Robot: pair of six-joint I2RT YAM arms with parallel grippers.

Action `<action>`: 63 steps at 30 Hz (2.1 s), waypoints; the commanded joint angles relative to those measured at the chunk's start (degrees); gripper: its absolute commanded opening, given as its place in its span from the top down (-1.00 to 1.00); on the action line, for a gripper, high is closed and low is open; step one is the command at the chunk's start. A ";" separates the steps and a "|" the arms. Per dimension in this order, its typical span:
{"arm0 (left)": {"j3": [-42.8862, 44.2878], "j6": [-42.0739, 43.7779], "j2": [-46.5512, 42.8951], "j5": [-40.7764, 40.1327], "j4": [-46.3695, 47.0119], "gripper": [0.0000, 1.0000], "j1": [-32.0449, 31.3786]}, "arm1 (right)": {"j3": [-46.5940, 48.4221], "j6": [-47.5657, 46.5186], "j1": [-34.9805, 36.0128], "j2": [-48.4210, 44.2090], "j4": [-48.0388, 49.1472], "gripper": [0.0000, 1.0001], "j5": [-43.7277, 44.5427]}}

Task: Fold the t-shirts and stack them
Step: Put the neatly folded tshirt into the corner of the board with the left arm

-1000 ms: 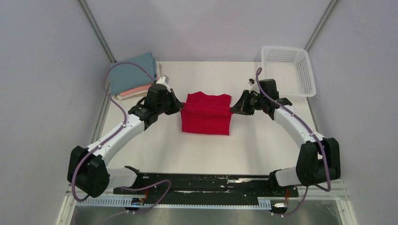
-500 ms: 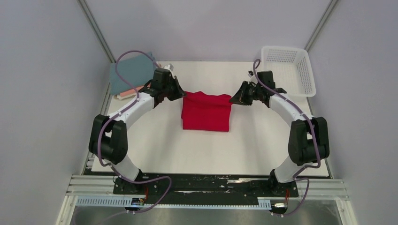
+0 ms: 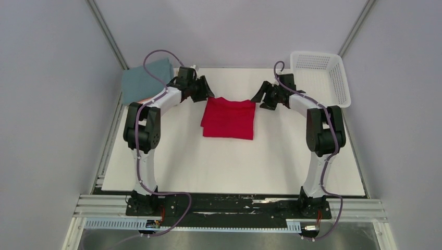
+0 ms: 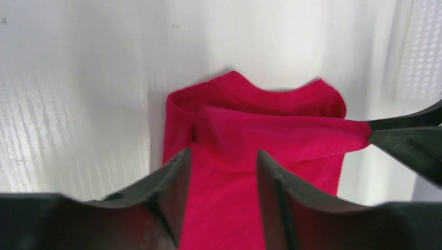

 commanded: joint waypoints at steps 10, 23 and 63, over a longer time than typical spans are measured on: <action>1.21 3.87 -7.43 7.68 0.85 -1.00 -0.17 | -3.63 -1.62 3.91 -11.62 6.81 -1.00 -4.90; 15.00 2.25 10.59 11.14 -4.17 -1.00 -0.06 | 6.50 2.34 4.92 5.50 10.74 -1.00 -2.12; -32.63 -2.11 -36.70 -8.53 -2.29 -1.00 -8.05 | -27.08 2.21 12.25 -40.72 -1.55 -1.00 25.29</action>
